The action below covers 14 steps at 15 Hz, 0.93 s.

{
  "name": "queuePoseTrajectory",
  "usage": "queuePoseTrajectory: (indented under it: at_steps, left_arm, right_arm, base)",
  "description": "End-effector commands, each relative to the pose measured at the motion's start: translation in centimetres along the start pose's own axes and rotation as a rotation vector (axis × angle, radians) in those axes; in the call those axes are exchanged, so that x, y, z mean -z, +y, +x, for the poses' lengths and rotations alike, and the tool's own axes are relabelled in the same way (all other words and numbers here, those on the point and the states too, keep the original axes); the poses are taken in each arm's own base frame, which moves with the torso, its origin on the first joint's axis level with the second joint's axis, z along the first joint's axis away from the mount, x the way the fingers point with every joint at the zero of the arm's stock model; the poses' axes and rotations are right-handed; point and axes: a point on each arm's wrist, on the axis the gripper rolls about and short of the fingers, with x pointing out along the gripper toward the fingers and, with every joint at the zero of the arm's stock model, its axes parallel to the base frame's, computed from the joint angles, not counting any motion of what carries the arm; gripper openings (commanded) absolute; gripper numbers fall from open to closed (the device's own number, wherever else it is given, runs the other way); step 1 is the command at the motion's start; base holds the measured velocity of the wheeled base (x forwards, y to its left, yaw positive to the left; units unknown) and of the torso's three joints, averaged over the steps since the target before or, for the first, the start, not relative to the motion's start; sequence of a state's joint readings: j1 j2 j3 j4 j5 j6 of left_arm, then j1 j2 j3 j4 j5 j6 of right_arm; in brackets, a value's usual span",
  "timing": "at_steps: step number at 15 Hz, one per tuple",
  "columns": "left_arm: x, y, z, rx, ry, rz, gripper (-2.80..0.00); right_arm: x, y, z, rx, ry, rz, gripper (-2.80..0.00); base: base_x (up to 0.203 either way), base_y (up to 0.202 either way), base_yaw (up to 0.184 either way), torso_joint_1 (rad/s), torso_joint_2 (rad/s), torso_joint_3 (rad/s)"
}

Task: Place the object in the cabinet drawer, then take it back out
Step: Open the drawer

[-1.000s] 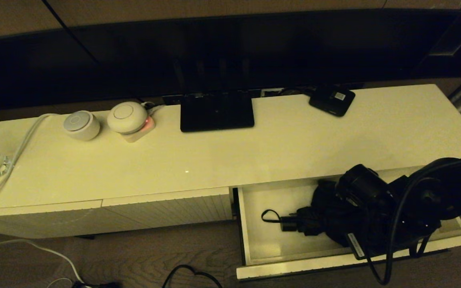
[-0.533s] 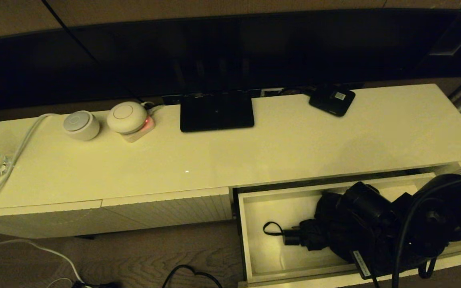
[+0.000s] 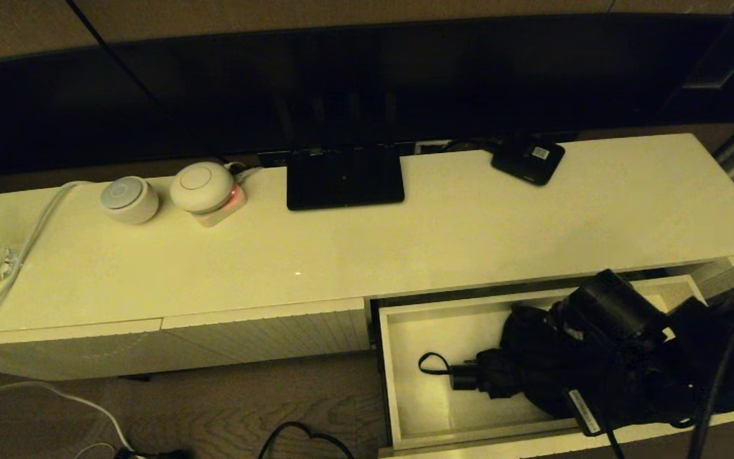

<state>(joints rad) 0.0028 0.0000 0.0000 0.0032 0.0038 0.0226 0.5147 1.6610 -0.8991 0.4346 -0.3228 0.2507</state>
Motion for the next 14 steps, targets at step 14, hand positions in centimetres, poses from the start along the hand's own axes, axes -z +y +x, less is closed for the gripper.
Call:
queuePoseTrajectory:
  at_steps: [14]
  left_arm:
    - [0.1,0.0,0.0,-0.001,0.003,0.0,-2.8]
  right_arm:
    - [2.1,-4.3,0.2,-0.118,-0.122,-1.509,-2.8]
  base:
    - [0.0,0.0,0.0,0.0,0.0,0.0]
